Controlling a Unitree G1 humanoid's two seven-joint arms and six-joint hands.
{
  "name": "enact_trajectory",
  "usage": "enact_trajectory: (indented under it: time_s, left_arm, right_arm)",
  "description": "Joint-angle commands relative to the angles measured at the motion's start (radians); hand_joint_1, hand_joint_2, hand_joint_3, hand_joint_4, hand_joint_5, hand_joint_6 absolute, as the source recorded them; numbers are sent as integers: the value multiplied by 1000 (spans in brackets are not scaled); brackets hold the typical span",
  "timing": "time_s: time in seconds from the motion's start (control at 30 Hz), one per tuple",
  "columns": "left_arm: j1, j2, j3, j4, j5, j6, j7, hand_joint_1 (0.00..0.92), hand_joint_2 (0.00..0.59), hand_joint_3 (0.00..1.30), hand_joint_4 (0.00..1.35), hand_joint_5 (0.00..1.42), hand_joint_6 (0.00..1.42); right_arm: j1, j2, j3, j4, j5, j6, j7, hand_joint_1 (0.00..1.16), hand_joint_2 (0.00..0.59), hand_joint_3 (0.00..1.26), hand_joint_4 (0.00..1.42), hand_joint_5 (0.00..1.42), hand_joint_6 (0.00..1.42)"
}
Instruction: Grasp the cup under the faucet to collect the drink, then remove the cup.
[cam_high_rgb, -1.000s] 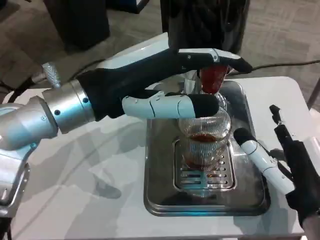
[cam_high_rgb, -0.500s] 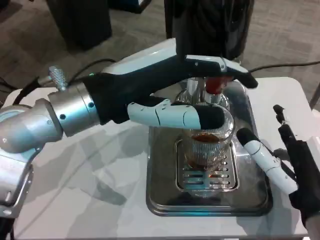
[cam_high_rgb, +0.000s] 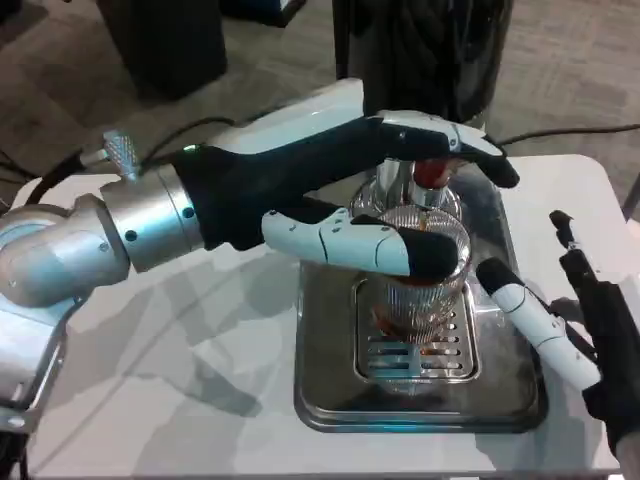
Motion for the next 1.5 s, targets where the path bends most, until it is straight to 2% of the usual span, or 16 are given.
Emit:
enact_trajectory:
  time_s: [0.03,0.9,1.27,1.4,1.5]
  left_arm:
    - [18,17,-18,10,12,9,-26,30,100,330,197,184,77]
    - [24,19,38,-31,-65,60,-22,16,101,316,199,184,90]
    - [36,-12,82,-48,-131,95,9,1,103,288,189,206,114]
    - [41,-28,103,-57,-146,96,25,3,113,288,201,220,132]
    - [47,-38,123,-66,-162,96,44,5,118,291,210,238,144]
  right_arm:
    - [12,-5,4,-12,7,12,-6,0,61,15,2,49,249]
    - [-9,-1,90,-20,37,50,10,0,38,15,2,72,281]
    - [-4,-9,98,-23,40,54,11,0,91,15,2,75,282]
    - [-1,-12,96,-23,42,49,9,0,151,22,9,75,282]
    - [5,-15,94,-25,43,42,5,0,142,25,12,80,282]
